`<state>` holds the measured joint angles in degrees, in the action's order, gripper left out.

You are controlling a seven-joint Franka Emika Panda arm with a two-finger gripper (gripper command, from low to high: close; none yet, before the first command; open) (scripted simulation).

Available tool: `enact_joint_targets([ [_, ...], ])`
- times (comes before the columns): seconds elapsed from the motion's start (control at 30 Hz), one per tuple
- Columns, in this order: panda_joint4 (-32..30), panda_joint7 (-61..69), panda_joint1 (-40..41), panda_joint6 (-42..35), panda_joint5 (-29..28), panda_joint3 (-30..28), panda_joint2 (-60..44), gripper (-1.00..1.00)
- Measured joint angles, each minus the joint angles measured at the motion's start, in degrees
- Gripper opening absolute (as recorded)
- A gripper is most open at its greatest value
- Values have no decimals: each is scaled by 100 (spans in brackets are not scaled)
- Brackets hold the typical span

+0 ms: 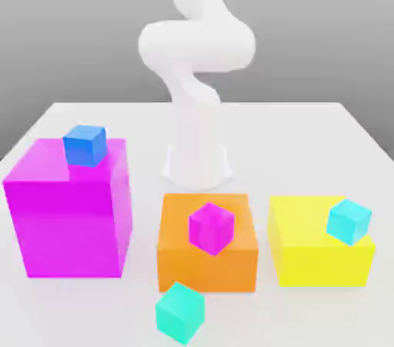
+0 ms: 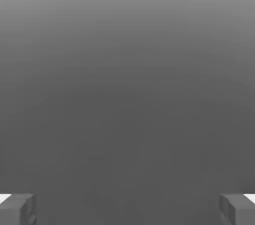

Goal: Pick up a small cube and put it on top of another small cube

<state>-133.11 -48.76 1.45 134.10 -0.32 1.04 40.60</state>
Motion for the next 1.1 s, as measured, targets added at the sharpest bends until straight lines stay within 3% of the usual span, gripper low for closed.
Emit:
enact_joint_targets([
  [0.5,-802,-1843,663,1395,-309,444,-3154,0],
  [0.8,-1264,-2747,728,2245,-255,407,-5009,0],
  [0.97,-1147,-2943,610,3033,-398,249,-6047,0],
  [1.0,-1120,-2962,585,3154,-425,218,-6199,-100],
  [1.1,-1121,-2966,586,3158,-429,218,-6199,-100],
])
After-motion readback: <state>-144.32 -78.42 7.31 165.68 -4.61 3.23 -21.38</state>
